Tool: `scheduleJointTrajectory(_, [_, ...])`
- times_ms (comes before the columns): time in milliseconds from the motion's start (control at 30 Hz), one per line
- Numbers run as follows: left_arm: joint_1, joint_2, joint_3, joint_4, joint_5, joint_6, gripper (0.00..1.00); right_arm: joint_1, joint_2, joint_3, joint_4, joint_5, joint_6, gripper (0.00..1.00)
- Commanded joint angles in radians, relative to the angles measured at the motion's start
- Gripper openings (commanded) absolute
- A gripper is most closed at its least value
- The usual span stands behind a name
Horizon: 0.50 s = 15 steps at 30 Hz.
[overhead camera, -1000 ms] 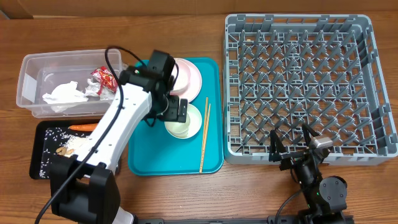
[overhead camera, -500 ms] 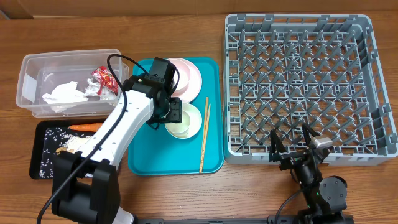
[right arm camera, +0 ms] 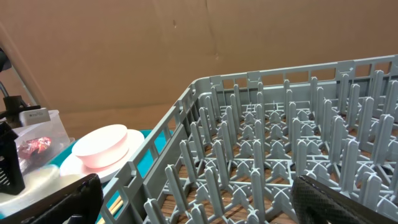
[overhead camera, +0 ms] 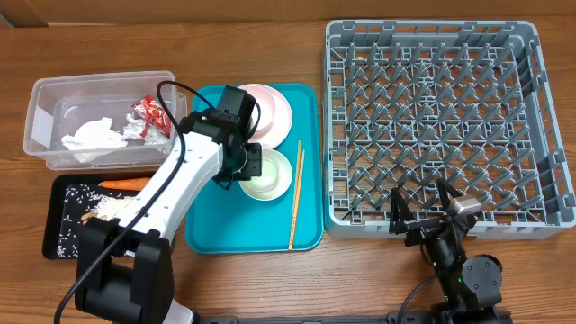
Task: Sort waste into correct bins and load items into the dishwasher
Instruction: 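Grasp the white cup on the teal tray with the left gripper and lift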
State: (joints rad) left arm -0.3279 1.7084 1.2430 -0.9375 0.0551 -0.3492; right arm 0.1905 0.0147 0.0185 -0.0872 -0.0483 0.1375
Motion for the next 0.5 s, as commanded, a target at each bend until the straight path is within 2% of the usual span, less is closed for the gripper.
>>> scheduleJointTrajectory(0, [-0.011, -0.008, -0.011, -0.003, 0.005, -0.007, 0.04, -0.003, -0.011, -0.01, 0.007, -0.006, -0.003, 1.0])
scheduleJointTrajectory(233, [-0.006, -0.017, 0.004, -0.008, 0.026, 0.003, 0.04, -0.003, -0.011, -0.01, 0.007, -0.006, -0.003, 1.0])
scheduleJointTrajectory(467, [0.067, -0.116, 0.089, -0.009, 0.202, 0.073, 0.04, -0.003, -0.011, -0.01, 0.007, -0.006, -0.003, 1.0])
